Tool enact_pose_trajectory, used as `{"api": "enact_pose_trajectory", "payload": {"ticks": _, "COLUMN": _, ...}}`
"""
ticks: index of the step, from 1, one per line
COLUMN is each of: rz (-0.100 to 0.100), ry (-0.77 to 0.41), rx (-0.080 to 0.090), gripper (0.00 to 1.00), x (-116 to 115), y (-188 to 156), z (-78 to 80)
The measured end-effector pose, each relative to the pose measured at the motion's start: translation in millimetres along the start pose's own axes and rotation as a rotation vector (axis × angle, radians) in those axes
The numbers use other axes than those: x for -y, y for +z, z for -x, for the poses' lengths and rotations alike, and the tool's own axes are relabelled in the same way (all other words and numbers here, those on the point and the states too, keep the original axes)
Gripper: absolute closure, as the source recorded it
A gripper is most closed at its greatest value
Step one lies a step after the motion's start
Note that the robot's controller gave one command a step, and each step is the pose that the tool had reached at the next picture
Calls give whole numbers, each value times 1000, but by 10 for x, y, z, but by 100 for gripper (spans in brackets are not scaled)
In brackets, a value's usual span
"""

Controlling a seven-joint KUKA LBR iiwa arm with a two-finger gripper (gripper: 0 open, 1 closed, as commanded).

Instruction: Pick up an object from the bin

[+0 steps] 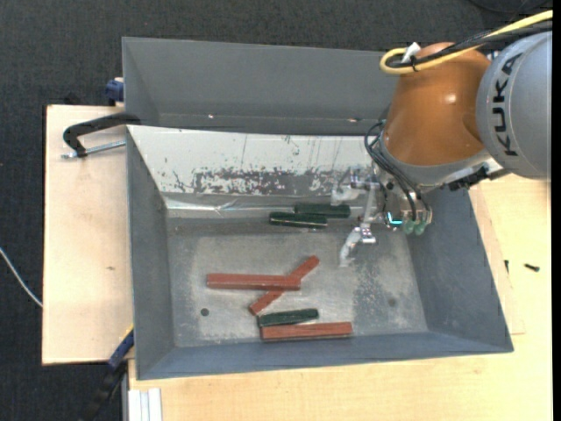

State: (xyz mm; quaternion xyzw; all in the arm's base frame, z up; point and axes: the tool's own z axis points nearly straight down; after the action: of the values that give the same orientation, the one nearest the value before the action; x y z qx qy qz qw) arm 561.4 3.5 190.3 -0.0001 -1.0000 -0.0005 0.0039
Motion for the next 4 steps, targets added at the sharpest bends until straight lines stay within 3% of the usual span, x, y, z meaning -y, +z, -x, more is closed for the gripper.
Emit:
{"api": "enact_pose_trajectory", "payload": {"ticks": 1, "rz": 0, "ry": 0, "rx": 9, "gripper": 0, "x": 0, "y": -48, "z": 16}}
{"api": "enact_pose_trajectory", "payload": {"ticks": 2, "rz": 0, "ry": -17, "rx": 14, "gripper": 0, "x": -57, "y": 487, "z": -33}}
{"api": "enact_pose_trajectory", "payload": {"ticks": 3, "rz": 1, "ry": 7, "rx": 8, "gripper": 100, "x": -249, "y": 1093, "z": 3}}
{"api": "enact_pose_trajectory", "payload": {"ticks": 4, "rz": 1, "ry": 7, "rx": 8, "gripper": 100, "x": -249, "y": 1093, "z": 3}}
